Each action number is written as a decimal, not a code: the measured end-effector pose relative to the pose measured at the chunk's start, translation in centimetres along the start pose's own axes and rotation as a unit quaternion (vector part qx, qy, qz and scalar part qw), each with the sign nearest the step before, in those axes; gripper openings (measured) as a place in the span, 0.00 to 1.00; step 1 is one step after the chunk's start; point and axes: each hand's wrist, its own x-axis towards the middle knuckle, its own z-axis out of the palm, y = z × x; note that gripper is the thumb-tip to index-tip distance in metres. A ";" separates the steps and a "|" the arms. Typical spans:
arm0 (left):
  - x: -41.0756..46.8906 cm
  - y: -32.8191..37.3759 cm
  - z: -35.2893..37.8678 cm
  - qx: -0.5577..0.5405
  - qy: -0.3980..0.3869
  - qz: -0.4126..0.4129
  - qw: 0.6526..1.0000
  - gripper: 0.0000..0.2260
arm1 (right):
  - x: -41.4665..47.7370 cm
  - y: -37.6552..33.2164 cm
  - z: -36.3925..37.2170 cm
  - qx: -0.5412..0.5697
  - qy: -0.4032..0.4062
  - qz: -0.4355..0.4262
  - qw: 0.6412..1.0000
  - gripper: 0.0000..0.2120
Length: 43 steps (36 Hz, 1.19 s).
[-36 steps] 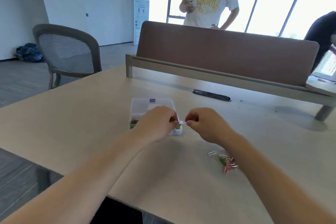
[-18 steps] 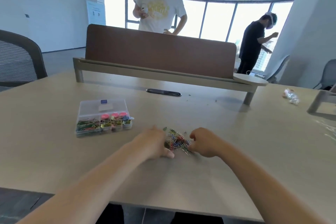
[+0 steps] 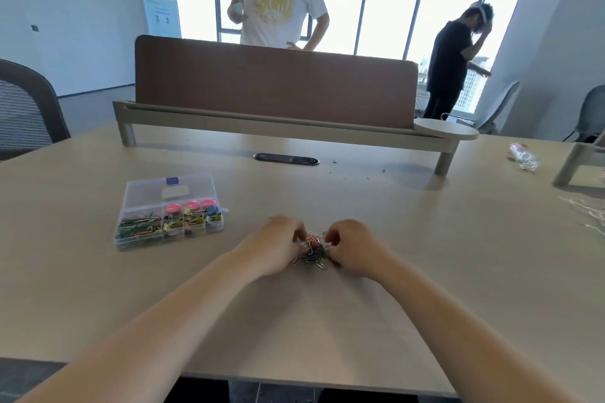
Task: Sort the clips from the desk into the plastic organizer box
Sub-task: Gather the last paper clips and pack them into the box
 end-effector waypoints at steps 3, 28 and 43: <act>0.8 -0.4 -0.2 -0.003 0.029 -0.003 1.000 0.10 | 0.6 0.3 -0.6 0.014 0.020 0.004 1.000 0.08; -1.9 -0.6 -1.9 -0.023 -0.026 0.018 0.999 0.15 | -1.1 0.3 -1.9 -0.023 -0.064 -0.011 0.998 0.23; -0.3 1.5 -1.6 0.070 -0.105 -0.055 0.991 0.21 | 0.7 -1.0 -0.3 -0.069 -0.086 -0.038 0.993 0.27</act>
